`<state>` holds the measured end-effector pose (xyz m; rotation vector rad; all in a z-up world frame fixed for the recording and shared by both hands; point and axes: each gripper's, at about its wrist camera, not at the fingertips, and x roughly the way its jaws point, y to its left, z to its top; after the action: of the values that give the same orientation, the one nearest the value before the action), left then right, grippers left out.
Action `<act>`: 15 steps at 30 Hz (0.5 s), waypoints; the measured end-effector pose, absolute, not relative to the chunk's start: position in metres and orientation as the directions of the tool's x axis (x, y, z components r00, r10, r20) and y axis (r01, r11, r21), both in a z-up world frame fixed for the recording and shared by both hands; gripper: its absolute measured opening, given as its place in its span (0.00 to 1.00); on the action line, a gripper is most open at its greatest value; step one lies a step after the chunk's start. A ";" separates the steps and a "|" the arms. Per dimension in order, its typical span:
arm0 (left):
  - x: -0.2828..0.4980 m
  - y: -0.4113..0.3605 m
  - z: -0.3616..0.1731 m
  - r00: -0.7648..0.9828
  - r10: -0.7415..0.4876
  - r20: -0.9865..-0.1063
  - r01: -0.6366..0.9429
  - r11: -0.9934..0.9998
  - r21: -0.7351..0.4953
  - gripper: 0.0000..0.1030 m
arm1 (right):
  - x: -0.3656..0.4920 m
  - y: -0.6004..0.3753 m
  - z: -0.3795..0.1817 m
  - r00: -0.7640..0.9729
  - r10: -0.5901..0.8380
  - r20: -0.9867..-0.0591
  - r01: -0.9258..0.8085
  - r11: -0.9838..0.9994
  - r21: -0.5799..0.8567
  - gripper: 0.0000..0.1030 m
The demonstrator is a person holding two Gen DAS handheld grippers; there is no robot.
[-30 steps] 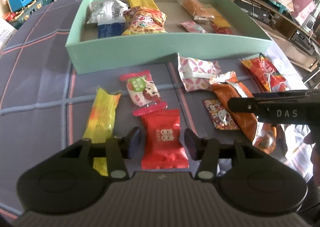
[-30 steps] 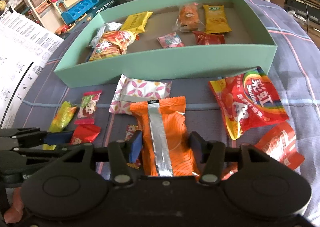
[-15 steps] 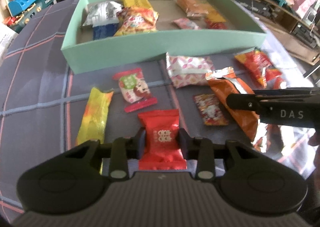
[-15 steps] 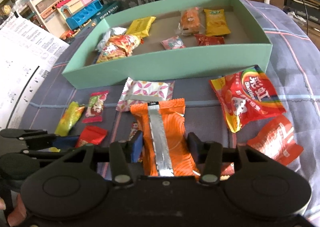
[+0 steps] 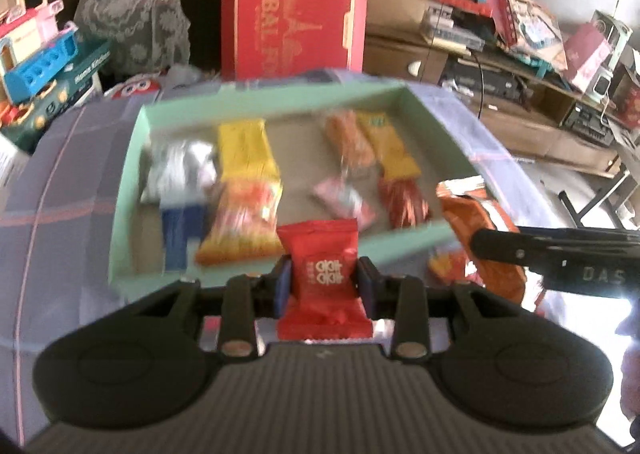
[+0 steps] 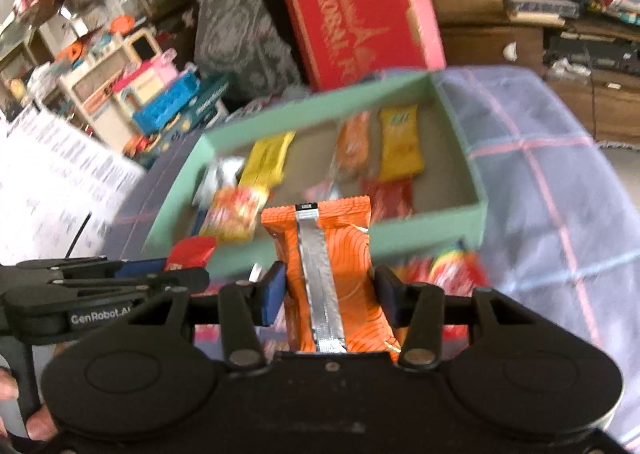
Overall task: Organize snacks
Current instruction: 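Carry both packets into the green box and open both grippers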
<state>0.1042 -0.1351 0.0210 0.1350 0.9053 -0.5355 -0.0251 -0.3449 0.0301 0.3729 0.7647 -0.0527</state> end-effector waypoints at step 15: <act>0.190 -0.191 -0.001 0.474 -0.362 -0.803 0.467 0.876 -0.119 0.33 | 0.066 -0.410 0.027 0.710 -0.001 -0.704 0.273 0.922 0.274 0.46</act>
<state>0.1896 -0.1913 -0.0008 0.1228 0.9505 -0.5087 0.0657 -0.4100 0.0268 0.3761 0.7705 -0.1565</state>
